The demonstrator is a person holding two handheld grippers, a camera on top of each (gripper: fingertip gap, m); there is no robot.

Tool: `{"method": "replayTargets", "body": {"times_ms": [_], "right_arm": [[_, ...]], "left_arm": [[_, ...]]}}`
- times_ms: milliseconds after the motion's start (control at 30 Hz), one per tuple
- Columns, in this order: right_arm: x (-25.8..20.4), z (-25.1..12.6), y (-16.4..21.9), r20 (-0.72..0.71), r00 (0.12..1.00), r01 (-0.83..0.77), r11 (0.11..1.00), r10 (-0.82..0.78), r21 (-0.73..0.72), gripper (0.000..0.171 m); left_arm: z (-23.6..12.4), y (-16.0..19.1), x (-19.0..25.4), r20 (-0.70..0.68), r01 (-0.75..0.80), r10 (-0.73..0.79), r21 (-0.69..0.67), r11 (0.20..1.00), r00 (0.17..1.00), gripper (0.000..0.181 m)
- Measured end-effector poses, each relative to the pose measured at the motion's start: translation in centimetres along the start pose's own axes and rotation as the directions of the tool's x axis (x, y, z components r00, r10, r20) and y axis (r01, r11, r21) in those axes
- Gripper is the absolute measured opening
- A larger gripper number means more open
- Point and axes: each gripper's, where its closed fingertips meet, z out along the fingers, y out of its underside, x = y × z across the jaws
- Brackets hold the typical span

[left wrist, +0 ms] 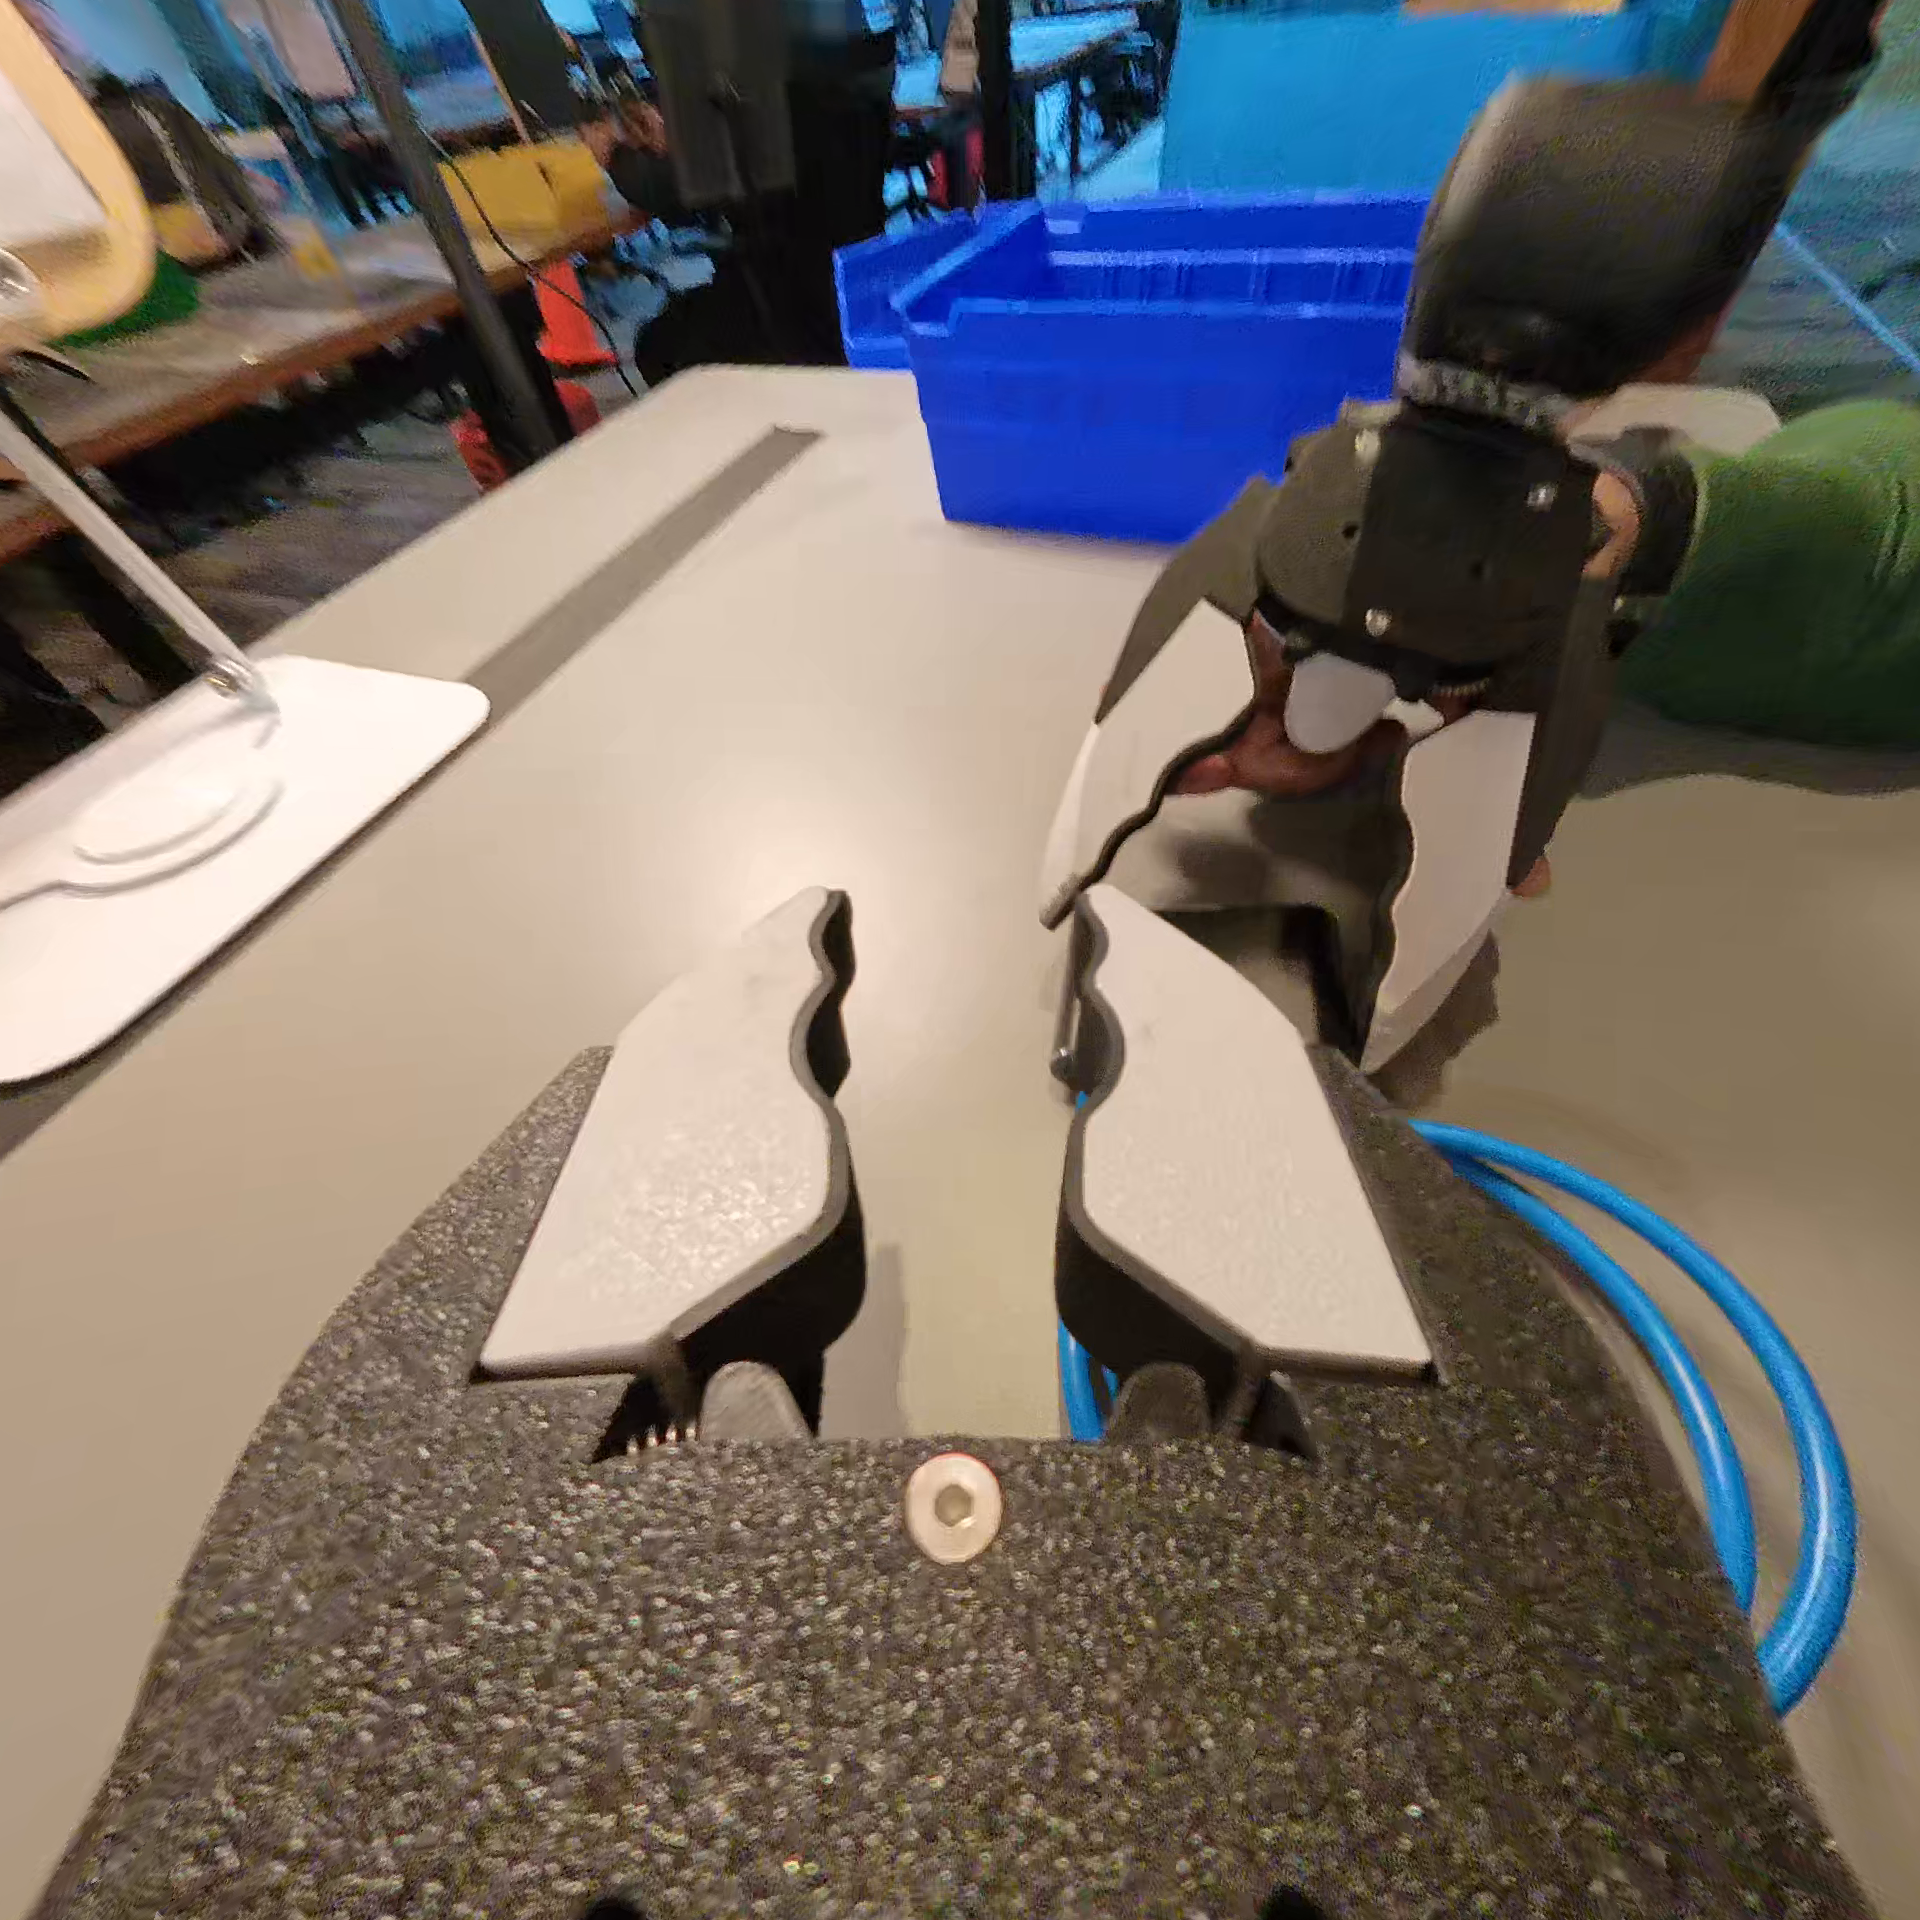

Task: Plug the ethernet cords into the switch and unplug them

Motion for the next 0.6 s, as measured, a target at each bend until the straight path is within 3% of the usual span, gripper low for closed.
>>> {"method": "replayTargets", "body": {"times_ms": [167, 267, 367, 467, 600], "right_arm": [[0.2, -0.1, -0.1, -0.010, 1.000, -0.014, 1.000, 0.014, 0.008, 0.087], [0.3, -0.2, -0.1, -0.012, 1.000, -0.026, 1.000, 0.026, 0.017, 0.087], [0.4, -0.5, -0.3, 0.001, 0.999, -0.040, 0.998, 0.040, 0.039, 0.086], [0.3, -0.7, -0.4, 0.017, 0.999, -0.051, 0.997, 0.050, 0.050, 0.085], [0.3, -0.7, -0.3, 0.001, 0.999, -0.044, 0.998, 0.044, 0.046, 0.084]], "left_arm": [[-3.4, -3.9, 0.0, 0.070, 0.109, -0.120, 0.140, 0.984, 0.990, 0.048], [-8.7, -6.3, 0.8, 0.164, 0.165, -0.214, 0.269, 0.949, 0.963, 0.047], [-15.8, -6.7, 0.4, 0.324, 0.150, -0.243, 0.286, 0.946, 0.914, 0.048], [-24.0, -4.0, -3.0, 0.571, 0.153, -0.208, 0.144, 0.978, 0.794, 0.049], [-34.1, 4.5, -7.9, 0.808, 0.367, -0.145, -0.094, 0.925, 0.571, 0.046]]}}
